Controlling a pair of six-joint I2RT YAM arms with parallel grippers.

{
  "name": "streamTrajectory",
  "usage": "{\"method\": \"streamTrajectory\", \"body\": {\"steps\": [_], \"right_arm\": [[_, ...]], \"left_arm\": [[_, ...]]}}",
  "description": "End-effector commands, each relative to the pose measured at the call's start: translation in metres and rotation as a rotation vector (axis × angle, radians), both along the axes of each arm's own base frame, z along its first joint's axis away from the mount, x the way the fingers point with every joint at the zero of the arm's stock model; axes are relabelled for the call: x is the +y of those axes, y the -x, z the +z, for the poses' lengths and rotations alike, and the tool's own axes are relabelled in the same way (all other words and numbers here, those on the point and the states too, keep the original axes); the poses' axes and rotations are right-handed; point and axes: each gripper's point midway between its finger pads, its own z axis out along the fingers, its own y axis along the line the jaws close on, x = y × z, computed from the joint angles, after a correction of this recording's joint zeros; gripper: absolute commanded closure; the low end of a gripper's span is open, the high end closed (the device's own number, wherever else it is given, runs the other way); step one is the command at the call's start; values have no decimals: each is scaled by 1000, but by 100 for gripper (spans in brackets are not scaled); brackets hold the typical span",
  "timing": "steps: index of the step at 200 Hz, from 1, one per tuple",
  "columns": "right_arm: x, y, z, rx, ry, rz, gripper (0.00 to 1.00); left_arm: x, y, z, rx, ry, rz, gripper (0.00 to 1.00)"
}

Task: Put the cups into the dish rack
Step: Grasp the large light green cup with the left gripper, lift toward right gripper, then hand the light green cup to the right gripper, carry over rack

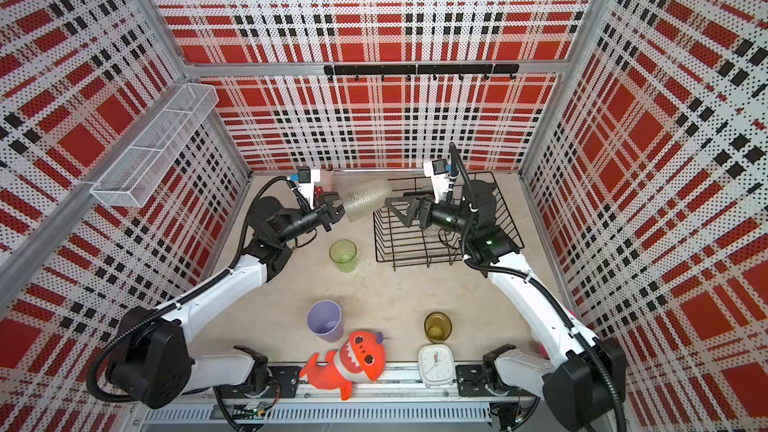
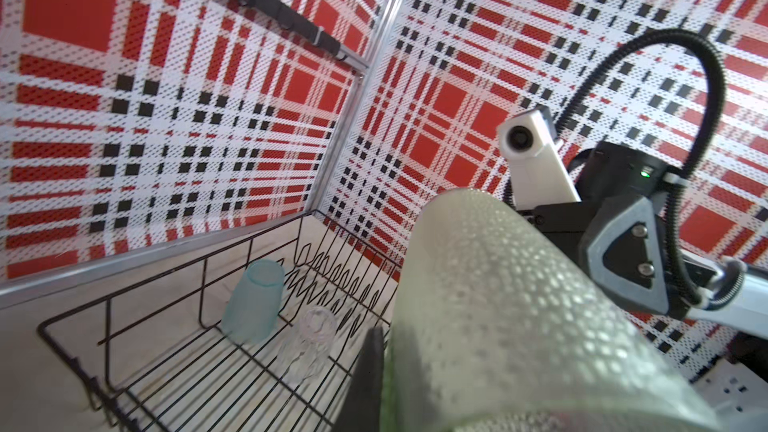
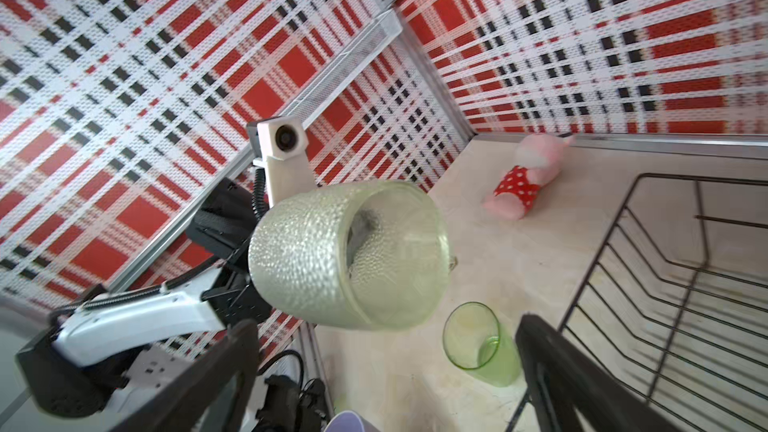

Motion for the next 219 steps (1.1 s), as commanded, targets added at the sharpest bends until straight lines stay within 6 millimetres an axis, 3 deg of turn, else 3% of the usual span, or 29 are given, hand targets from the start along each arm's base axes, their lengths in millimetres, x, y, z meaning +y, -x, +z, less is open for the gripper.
{"method": "streamTrajectory", "body": {"steps": [1,78,193,219], "right_arm": [[22,20,10,-15,-29,149,0],[41,38,15,-12,-86,305,5],[45,46,17,-4,-121,364,20],[44,43,16,-2,-112,340,23]], "left_arm": [[-7,26,28,-135,47,-80,100],[-28,37,8,-181,-12,-145,100],[-26,31,1,-206,-29,-73,100],[-23,28,2,-203,-31,-55,93]]}}
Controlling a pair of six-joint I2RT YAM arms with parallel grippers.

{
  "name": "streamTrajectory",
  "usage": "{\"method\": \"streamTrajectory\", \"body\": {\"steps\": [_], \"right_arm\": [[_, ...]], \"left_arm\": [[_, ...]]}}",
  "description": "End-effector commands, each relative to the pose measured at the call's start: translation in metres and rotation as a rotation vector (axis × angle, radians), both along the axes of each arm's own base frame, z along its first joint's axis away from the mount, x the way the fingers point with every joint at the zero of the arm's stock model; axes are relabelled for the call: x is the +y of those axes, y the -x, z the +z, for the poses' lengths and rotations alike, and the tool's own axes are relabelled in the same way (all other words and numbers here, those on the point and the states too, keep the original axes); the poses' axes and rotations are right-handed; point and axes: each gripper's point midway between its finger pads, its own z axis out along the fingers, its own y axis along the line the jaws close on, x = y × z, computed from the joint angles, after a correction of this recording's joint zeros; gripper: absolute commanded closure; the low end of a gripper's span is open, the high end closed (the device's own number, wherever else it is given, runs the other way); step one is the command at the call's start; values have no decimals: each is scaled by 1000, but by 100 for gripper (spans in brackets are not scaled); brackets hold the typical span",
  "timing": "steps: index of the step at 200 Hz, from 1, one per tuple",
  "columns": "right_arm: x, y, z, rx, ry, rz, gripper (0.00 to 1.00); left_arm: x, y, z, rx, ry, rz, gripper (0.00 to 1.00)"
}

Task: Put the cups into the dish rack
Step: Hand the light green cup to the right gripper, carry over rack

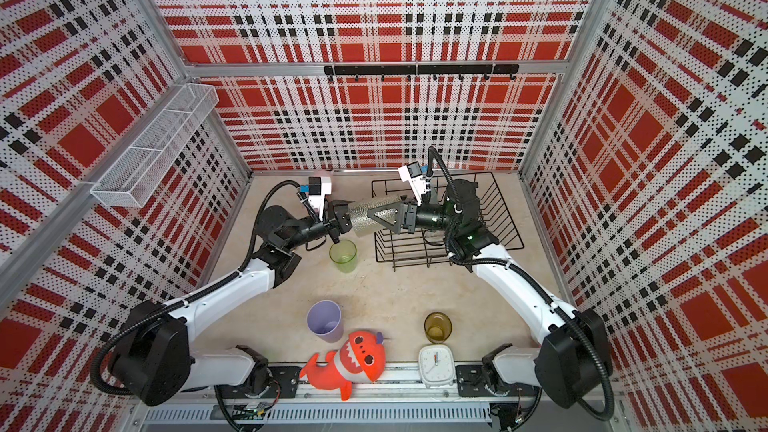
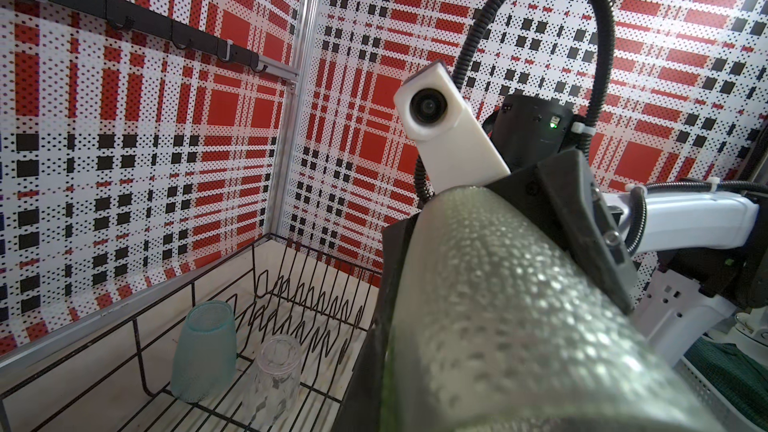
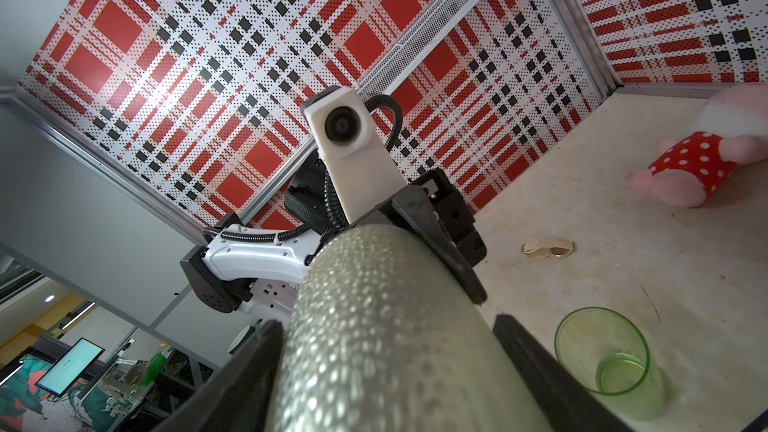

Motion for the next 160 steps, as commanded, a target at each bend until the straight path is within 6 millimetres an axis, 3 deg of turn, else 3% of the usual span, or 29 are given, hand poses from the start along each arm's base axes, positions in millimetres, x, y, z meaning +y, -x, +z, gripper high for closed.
{"method": "streamTrajectory", "body": {"steps": [1,63,87,96,114,133,160], "right_arm": [[1,10,11,-46,-21,31,24],[-11,-16,-3,0,25,-104,37],[-24,-28,-9,22,29,-167,40],[-33,-35,-13,34,42,-204,41],[-50,-51,-27,51,101,-291,43],[-66,-63,-46,16,218,-393,41],[-92,-80,-89,-12,480,-531,41]], "left_arm": [[5,-3,2,-26,4,49,93],[18,-18,-16,23,-13,113,75],[27,-24,-23,50,-15,141,55],[31,-27,-26,58,-17,156,52],[41,-33,-31,79,-23,204,52],[66,-55,-41,165,-22,352,48],[102,-72,-47,240,0,499,45]]}}
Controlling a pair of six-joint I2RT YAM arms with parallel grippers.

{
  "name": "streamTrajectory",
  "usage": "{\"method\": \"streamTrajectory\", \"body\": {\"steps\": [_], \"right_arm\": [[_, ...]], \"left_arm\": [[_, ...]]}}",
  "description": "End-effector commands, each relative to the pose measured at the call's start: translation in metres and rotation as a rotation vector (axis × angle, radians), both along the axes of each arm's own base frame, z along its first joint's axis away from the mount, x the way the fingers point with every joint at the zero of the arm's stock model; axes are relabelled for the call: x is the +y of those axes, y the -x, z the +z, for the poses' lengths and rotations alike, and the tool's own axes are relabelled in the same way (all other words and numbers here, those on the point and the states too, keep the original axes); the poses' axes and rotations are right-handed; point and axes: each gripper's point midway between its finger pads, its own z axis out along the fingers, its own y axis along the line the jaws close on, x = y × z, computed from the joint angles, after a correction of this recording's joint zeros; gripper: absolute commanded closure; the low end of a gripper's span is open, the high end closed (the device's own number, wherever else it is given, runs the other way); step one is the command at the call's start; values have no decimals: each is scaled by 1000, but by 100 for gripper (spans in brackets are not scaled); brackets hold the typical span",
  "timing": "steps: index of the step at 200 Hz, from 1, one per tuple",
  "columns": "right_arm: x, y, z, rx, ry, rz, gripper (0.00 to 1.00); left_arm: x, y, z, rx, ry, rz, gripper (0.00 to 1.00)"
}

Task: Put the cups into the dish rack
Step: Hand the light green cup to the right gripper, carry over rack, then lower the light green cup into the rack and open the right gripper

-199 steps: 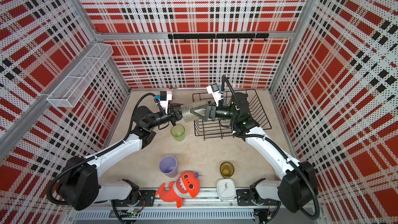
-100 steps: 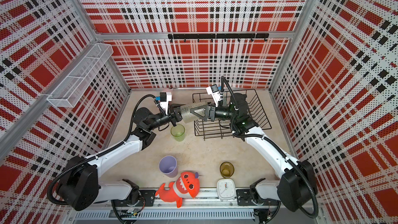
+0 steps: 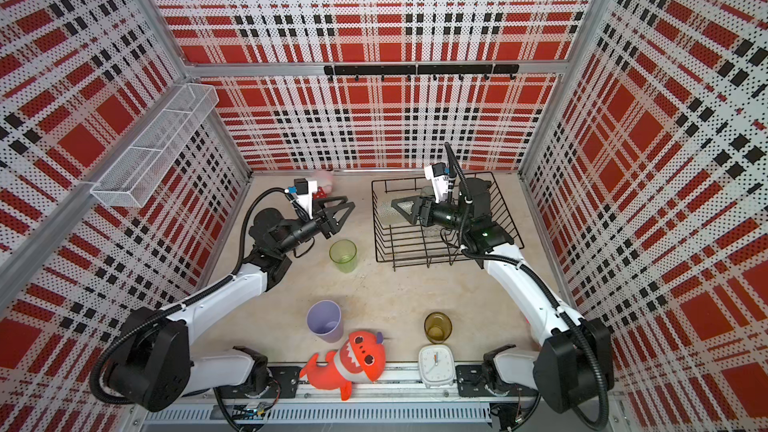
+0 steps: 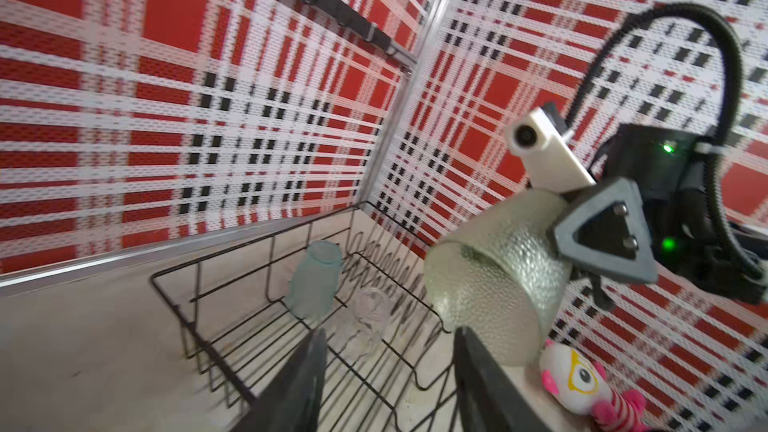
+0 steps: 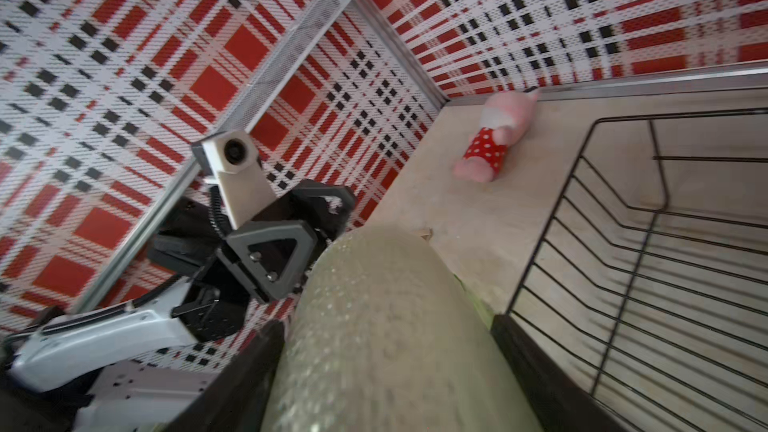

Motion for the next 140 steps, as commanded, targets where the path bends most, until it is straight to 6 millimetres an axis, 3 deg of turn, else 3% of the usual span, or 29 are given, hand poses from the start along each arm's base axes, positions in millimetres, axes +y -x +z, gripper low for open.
{"method": "streamTrajectory", "body": {"steps": [1,22,47,102,140], "right_arm": [[-27,-10,-29,-34,266,-123,41],[-44,-18,-63,21,427,-168,42],[-62,-25,-88,66,556,-237,44],[-96,-37,-129,133,767,-346,45],[-102,-42,-139,167,818,-366,46]], "left_arm": [[34,-14,-5,68,20,162,45],[54,-23,-16,117,-33,297,42],[75,-27,-35,207,-48,423,42],[82,-23,-87,394,-118,475,40],[79,-19,-113,463,-159,480,39]]}}
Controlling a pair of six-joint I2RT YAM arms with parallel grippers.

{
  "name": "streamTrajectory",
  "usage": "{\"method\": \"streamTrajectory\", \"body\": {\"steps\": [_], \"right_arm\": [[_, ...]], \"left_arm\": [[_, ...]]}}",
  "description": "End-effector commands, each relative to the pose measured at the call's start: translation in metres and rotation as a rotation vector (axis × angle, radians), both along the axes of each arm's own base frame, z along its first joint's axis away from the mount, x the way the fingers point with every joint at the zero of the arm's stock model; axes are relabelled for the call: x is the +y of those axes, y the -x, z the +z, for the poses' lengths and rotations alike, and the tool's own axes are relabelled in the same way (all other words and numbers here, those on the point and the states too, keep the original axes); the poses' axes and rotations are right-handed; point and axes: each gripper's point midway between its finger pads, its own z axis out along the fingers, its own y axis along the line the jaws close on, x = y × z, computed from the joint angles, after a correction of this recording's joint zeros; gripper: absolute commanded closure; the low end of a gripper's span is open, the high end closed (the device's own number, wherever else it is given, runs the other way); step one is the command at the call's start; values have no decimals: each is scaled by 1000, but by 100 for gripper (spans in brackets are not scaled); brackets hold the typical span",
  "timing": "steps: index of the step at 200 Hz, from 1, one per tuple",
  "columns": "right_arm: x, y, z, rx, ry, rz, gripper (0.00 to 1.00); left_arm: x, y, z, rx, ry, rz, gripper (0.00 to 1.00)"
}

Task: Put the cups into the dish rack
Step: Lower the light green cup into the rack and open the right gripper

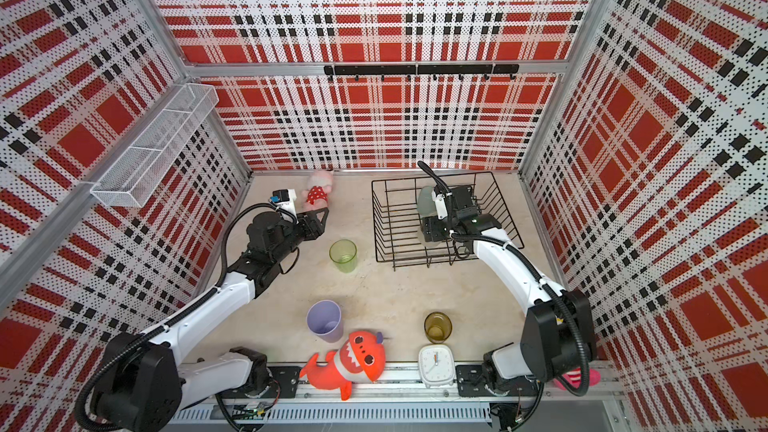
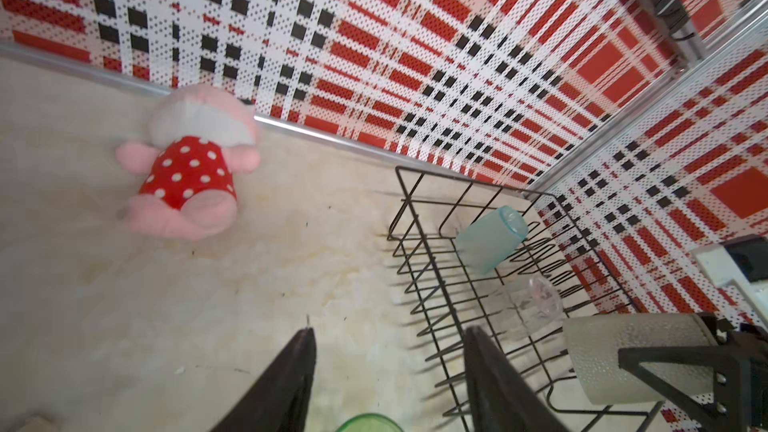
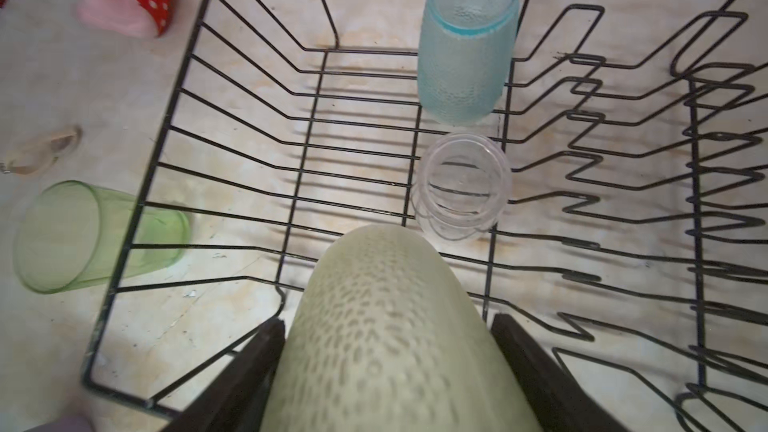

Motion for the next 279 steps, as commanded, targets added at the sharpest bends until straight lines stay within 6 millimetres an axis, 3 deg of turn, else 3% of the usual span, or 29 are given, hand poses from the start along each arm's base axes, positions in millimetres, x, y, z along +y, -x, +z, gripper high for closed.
{"method": "streamTrajectory", "body": {"steps": [1,79,108,173,204,234,279], "right_arm": [[-10,-6,3,-18,71,-20,46],[-17,-2,-34,55,115,-45,46],[-19,-3,-46,85,144,-50,45],[-21,-11,-68,132,185,-67,44],[-24,-13,-74,136,195,-78,35],[-24,-11,-79,148,197,-81,32],[-23,-12,-61,103,170,-84,14]], "left_arm": [[0,3,-25,81,-26,16,39],[-7,3,-60,194,-64,16,36],[-2,1,-62,208,-70,53,35],[-12,4,-80,263,-68,19,33],[-13,6,-87,283,-83,11,32],[-15,6,-96,312,-97,-5,32],[-18,7,-103,345,-113,-18,31]]}}
